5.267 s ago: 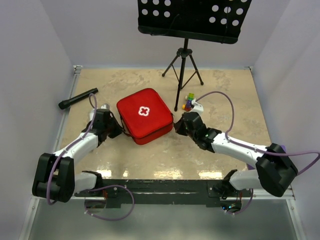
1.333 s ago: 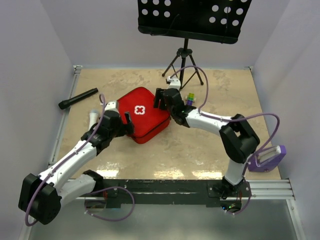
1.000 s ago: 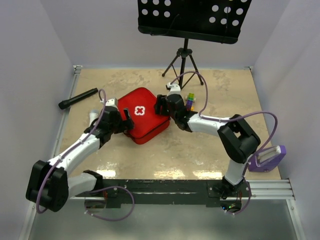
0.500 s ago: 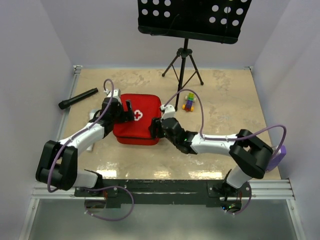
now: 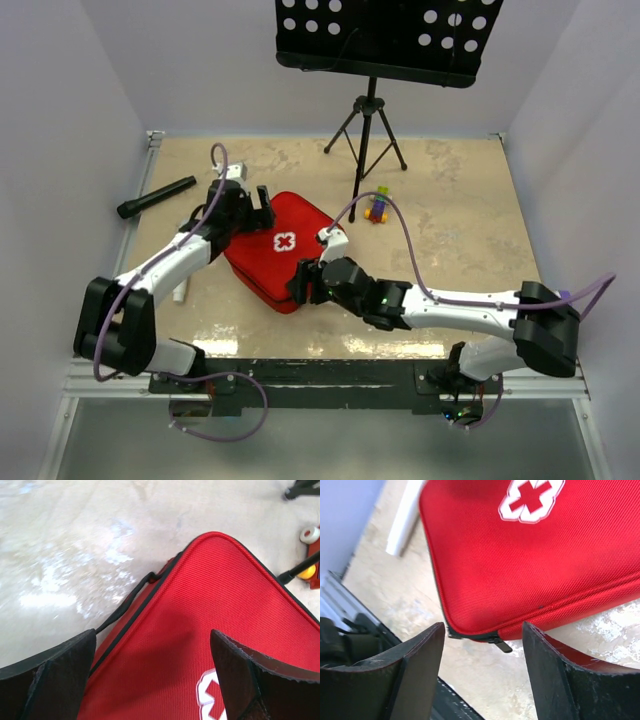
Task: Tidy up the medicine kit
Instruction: Adjust the medicine box at the center of the board.
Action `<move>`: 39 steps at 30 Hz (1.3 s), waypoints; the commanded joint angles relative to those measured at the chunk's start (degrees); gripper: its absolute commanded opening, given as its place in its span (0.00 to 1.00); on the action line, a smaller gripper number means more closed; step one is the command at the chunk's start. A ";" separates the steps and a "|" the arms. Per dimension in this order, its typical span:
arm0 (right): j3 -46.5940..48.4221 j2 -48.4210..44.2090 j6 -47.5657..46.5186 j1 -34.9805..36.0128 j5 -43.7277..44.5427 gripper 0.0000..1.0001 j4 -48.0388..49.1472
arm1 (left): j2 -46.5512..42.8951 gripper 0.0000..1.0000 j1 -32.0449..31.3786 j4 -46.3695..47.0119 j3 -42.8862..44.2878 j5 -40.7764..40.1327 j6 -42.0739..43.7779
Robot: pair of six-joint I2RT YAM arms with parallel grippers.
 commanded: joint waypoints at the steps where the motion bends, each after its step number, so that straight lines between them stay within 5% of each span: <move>1: -0.60 -2.84 1.39 1.96 1.32 0.66 -1.75 | -9.16 1.00 0.36 -10.07 0.57 -6.96 -5.41; 7: 1.23 1.02 3.85 10.13 4.22 0.64 -3.86 | -21.64 1.00 0.27 -12.28 -9.97 0.76 -9.37; 13: 1.24 3.65 8.42 10.24 3.43 0.66 -3.07 | -31.15 1.00 0.18 -11.59 -17.54 6.48 -10.34; 25: 4.84 8.05 3.60 -3.21 -0.43 0.69 -0.78 | -19.55 0.94 0.27 -5.35 -18.95 10.43 -9.37; 31: 7.56 10.60 -0.18 -8.57 -2.89 0.69 0.45 | -21.83 0.78 0.18 0.71 -23.96 15.09 -11.39; 39: 13.19 8.33 -4.06 -8.32 2.28 0.68 -5.70 | -24.64 0.76 0.18 -4.01 -20.90 12.21 -10.69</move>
